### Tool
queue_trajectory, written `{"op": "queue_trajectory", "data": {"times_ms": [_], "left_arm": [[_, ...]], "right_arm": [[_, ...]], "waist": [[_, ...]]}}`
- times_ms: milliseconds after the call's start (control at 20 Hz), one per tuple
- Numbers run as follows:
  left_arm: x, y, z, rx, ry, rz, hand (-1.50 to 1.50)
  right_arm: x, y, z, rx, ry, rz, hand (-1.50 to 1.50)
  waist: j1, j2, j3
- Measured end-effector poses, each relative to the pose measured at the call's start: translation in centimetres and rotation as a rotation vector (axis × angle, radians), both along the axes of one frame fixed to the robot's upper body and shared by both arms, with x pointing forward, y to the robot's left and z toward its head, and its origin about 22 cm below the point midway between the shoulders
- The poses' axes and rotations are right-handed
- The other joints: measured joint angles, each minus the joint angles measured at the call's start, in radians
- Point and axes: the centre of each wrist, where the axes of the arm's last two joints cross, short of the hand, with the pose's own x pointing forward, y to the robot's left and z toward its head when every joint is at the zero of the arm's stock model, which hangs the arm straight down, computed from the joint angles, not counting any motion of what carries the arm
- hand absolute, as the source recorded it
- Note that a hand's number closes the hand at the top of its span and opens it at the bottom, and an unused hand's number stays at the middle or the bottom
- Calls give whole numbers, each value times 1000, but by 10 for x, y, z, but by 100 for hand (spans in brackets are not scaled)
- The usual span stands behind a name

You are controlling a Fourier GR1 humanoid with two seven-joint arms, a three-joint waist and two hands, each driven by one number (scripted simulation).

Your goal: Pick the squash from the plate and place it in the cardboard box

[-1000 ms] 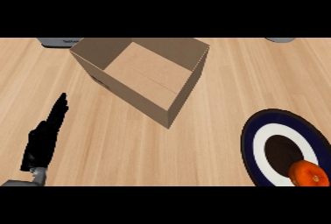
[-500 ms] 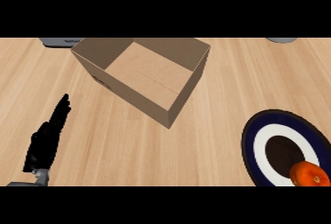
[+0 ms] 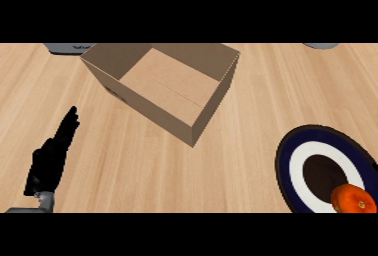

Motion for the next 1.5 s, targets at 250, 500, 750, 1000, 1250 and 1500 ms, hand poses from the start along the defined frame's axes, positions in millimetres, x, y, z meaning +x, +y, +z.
{"op": "queue_trajectory", "data": {"times_ms": [250, 500, 750, 1000, 1250, 1500], "left_arm": [[1, -5, -5, 1, -3, 3, 0], [-3, -6, -5, 6, -6, 4, 0], [0, -5, -3, 4, -8, 1, 0], [1, -3, -9, 0, -2, -3, 0], [-2, -2, -5, 6, -2, -3, 0], [-3, 1, -5, -1, -2, -4, 0]], "right_arm": [[3, 9, -7, -3, -8, -3, -150], [4, 6, -17, -6, -12, -8, -150], [7, 9, -29, 5, -13, -13, -150], [12, 4, -34, 9, -12, -12, -150], [12, 9, -40, 3, 7, 1, -150], [11, 5, -54, 14, 33, 8, 150]], "waist": [[0, 0, 0], [0, 0, 0], [0, 0, 0], [0, 0, 0], [0, 0, 0], [0, 0, 0]]}}
